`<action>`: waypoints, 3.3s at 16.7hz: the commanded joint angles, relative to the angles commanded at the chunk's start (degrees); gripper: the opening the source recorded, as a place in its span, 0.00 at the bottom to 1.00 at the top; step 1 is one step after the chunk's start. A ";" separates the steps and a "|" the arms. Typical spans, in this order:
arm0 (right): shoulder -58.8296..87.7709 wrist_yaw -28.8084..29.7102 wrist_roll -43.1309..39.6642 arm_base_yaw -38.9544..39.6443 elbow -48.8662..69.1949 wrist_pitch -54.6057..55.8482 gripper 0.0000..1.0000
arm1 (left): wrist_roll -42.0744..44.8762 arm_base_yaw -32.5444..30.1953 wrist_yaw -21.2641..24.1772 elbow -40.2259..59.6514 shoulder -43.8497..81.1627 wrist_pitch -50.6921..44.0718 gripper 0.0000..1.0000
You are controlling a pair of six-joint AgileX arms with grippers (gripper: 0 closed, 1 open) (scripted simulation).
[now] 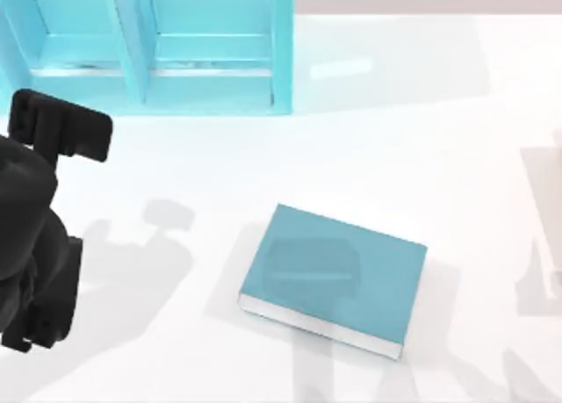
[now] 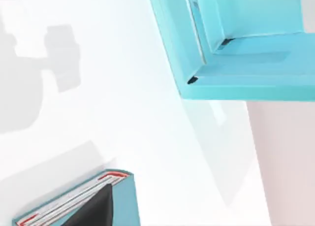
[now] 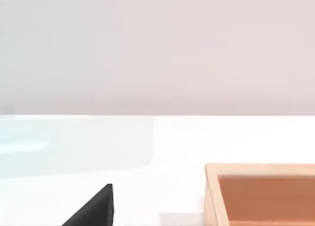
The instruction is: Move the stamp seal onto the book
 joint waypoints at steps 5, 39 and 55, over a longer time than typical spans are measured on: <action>0.00 0.00 0.00 0.00 0.00 0.00 1.00 | 42.74 18.54 12.66 -14.59 -22.69 16.09 1.00; 57.30 0.00 -12.53 -12.94 49.22 -39.34 1.00 | 100.13 46.26 31.17 -43.35 -46.14 36.69 1.00; 109.16 0.04 -23.39 -24.20 93.54 -73.92 1.00 | 100.13 46.26 31.17 -43.35 -46.14 36.69 1.00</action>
